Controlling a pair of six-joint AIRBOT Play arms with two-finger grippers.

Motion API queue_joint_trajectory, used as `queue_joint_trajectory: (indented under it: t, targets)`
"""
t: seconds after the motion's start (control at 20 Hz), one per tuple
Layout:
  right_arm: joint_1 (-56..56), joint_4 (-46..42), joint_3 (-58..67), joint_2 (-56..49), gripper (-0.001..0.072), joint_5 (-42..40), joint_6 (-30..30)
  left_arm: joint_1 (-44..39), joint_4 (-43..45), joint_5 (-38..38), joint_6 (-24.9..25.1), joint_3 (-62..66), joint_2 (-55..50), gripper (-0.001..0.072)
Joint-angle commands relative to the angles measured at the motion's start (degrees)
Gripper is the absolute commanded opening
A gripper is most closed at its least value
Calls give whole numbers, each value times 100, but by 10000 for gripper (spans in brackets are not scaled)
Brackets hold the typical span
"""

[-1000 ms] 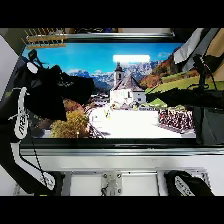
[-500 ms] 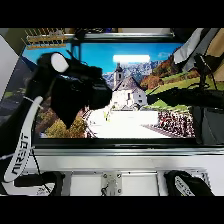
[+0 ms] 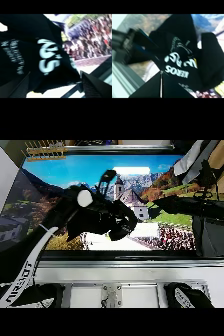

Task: Fold the clothes and pants, and hang the long-sleeved shirts on hangers.

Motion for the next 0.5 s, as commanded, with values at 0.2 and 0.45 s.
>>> queue_joint_trajectory:
  t: [0.2,0.45]
  targets:
    - [407,-4546,-203,20,15,-317,2914,2820,323,-376,-570,-2140,1139,680]
    - [857,-4319,-678,-55,15,-855,3510,4164,-247,-94,-546,-3692,1193,680]
